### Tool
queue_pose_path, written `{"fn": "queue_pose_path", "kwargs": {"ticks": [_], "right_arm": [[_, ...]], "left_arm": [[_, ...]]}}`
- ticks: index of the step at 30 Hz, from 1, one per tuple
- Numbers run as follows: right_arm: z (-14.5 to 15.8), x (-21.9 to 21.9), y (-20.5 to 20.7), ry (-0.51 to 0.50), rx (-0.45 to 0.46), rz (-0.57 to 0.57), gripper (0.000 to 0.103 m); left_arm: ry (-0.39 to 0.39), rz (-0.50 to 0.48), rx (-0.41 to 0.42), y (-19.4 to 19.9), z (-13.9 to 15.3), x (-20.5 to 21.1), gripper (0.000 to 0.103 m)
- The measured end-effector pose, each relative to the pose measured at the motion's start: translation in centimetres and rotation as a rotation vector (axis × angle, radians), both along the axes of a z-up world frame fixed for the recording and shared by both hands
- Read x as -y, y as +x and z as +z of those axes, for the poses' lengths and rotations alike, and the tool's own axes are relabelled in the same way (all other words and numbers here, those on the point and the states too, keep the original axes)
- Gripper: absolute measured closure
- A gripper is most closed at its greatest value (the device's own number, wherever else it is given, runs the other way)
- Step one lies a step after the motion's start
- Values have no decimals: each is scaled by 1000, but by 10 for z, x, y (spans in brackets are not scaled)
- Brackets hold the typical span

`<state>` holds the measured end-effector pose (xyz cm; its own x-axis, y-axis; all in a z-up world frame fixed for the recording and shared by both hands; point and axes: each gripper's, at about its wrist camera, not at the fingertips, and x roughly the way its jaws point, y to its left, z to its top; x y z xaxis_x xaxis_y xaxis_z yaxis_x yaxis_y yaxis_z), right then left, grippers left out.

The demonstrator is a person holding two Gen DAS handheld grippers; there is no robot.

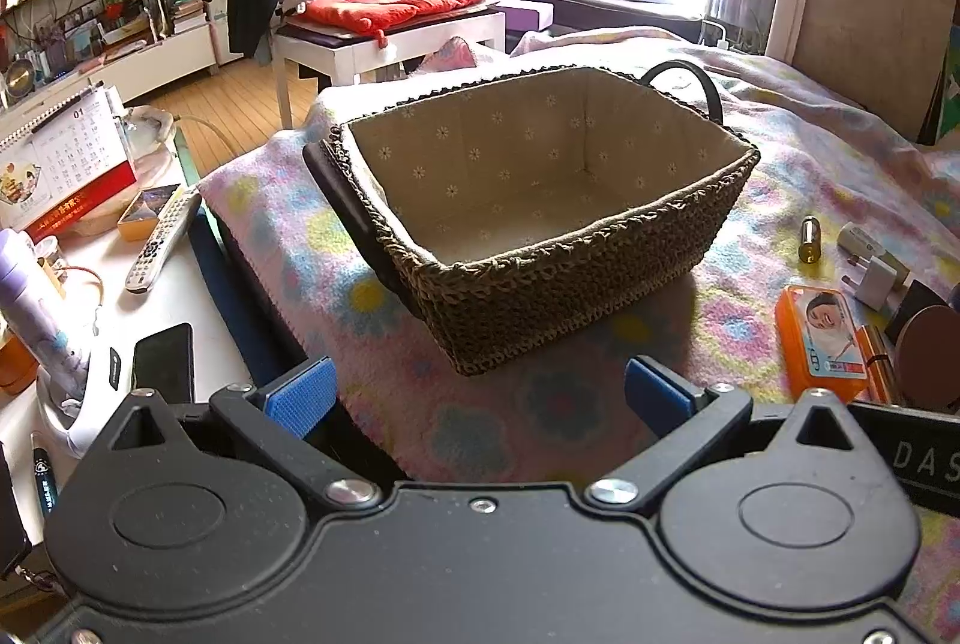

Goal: Organize rigid objects

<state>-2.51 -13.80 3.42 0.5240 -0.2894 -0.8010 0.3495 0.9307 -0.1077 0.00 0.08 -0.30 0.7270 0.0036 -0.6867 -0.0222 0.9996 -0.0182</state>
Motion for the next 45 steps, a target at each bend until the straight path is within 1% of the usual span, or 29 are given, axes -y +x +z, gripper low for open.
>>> {"fn": "queue_pose_path", "kwargs": {"ticks": [15,20,24,27,29,32,34,37,42,45], "right_arm": [[-4,1,-1,-9,-4,-6,8],[-6,3,0,-2,2,-12,8],[-11,11,-3,23,8,-23,9],[-19,26,-5,46,5,-50,10],[-28,42,-11,55,2,-73,12],[-38,68,-23,48,15,-123,13],[-45,88,-33,42,29,-165,17],[-56,116,-45,41,48,-203,19],[-69,147,-54,27,85,-249,19],[-73,152,-51,17,105,-240,18]], "left_arm": [[0,0,0,0,-1,1,5],[-12,-21,25,-3,1,1,7],[1,-53,28,-3,2,6,10],[15,-105,22,-3,2,13,10],[35,-140,17,-4,1,19,10],[70,-204,2,-4,0,30,9],[92,-261,-11,-4,-1,40,9],[127,-333,-17,-1,-1,60,9],[93,-445,-69,16,-8,99,7],[117,-510,-102,25,-19,124,7]]}}
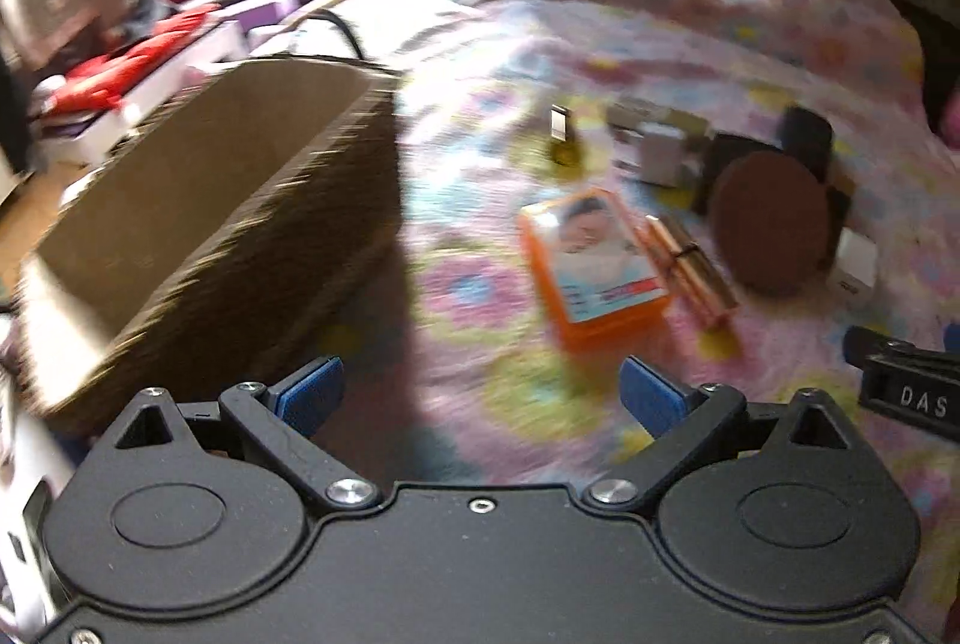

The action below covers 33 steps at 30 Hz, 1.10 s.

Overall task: Organize rigid objects
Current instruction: 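Grasp the orange box with the left gripper while the right gripper grasps the white plug adapter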

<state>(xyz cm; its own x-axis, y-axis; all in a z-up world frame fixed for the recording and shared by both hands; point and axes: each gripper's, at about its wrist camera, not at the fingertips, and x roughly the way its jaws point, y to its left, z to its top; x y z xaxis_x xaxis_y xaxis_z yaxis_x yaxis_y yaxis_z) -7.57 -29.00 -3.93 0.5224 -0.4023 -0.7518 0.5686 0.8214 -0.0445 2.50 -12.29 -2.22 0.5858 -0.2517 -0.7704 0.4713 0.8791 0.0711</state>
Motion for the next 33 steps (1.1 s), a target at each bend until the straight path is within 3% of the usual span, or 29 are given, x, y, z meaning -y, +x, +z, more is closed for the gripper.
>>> {"fn": "queue_pose_path", "kwargs": {"ticks": [3,8,12,17,20,28,33], "right_arm": [[-3,-3,6,-18,17,33,18],[-7,-9,15,-67,34,93,18],[-12,-3,24,-58,41,118,18],[-12,7,29,-68,47,123,18],[-9,11,31,-78,66,134,18],[-15,8,45,-136,91,234,18],[-19,19,51,-82,91,231,18]], "left_arm": [[2,-29,-27,10,-7,16,7],[-80,-31,-74,29,-7,29,7],[-64,-19,-94,49,-16,45,7],[-11,85,-178,67,-38,38,6],[-62,164,-237,75,-43,20,4],[-114,266,-240,84,-41,1,6],[-167,322,-255,86,-39,-10,6]]}}
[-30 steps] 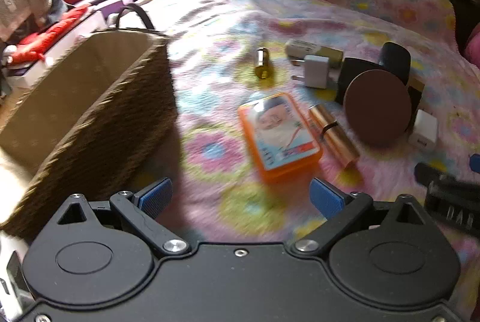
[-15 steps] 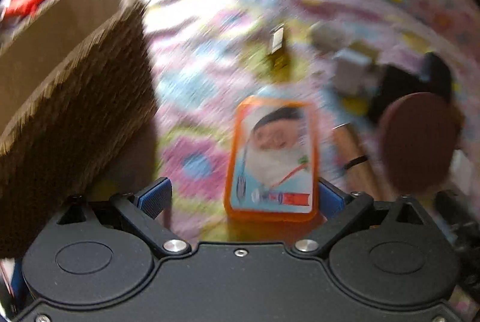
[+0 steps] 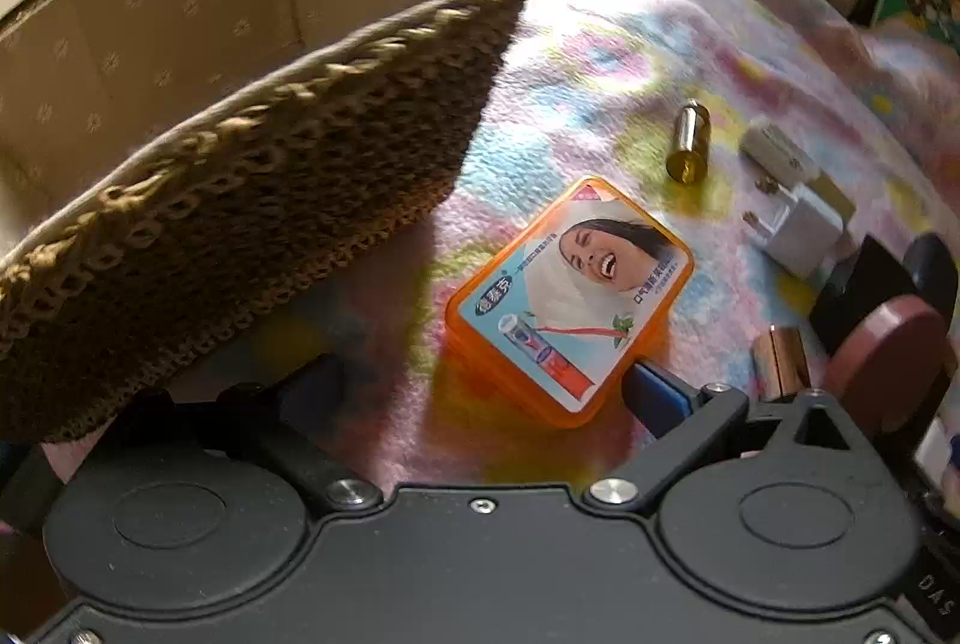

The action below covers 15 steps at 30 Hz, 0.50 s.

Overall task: Organize rigid objects
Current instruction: 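Grasp the orange box with the left gripper while the right gripper grasps the white plug adapter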

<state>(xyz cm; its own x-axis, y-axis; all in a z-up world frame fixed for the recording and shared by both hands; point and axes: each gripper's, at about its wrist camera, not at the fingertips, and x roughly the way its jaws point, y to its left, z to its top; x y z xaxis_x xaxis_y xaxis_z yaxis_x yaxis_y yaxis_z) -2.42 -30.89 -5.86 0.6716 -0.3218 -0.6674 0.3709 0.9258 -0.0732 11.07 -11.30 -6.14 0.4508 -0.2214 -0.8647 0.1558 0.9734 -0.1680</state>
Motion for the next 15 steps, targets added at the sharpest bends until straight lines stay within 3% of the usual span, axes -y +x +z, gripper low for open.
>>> {"fn": "queue_pose_path", "kwargs": {"ticks": [5,8,13,15], "right_arm": [[-8,11,-3,71,14,-29,19],[-11,5,-5,37,10,-28,23],[-13,-8,-7,5,13,-5,53],[-12,-10,-11,4,17,-2,53]], "left_arm": [[-57,32,-11,4,0,-8,5],[-15,5,11,-2,2,-2,4],[100,-76,77,-3,1,23,4],[112,-90,92,-1,1,28,4]]}}
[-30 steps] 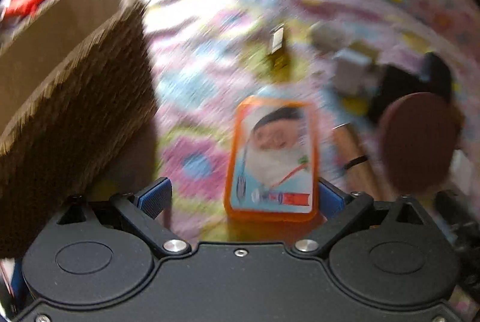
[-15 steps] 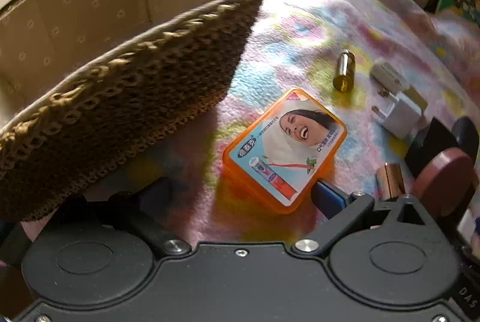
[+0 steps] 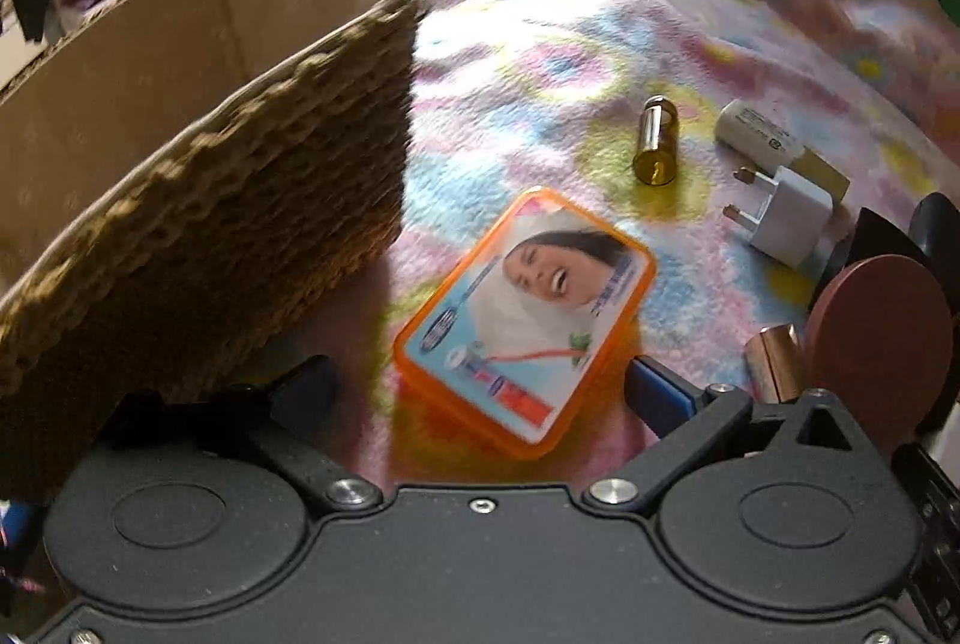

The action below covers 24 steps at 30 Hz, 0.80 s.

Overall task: Organize rigid objects
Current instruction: 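Grasp the orange box with the left gripper while the right gripper grasps the white plug adapter, then carry the orange box and white adapter over the basket with both grippers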

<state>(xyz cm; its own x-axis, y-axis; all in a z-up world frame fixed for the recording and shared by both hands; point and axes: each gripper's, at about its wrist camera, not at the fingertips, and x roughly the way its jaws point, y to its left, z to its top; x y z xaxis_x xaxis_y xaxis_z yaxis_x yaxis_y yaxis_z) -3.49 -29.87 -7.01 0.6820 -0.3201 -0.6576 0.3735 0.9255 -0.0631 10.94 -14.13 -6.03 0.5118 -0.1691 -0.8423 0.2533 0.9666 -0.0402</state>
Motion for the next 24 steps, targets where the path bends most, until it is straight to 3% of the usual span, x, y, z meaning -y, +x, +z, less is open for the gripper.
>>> {"fn": "queue_pose_path", "kwargs": {"ticks": [3,4,5,7,15,21,24], "right_arm": [[2,0,-4,20,6,-8,53],[3,-1,-7,27,6,-9,53],[4,-1,-10,32,6,-10,53],[6,-3,-15,45,5,-12,53],[17,-12,-37,74,26,-41,53],[26,-15,-45,90,31,-59,53],[26,-19,-44,69,5,-65,53]], "left_arm": [[-4,-15,8,3,-3,3,5],[-13,-22,13,3,-3,2,12],[-29,-34,19,3,-3,3,29],[-52,-59,30,0,1,3,42],[-133,-129,45,-20,14,-5,45],[-134,-169,100,-40,30,-11,45],[-108,-170,25,-34,17,-11,45]]}}
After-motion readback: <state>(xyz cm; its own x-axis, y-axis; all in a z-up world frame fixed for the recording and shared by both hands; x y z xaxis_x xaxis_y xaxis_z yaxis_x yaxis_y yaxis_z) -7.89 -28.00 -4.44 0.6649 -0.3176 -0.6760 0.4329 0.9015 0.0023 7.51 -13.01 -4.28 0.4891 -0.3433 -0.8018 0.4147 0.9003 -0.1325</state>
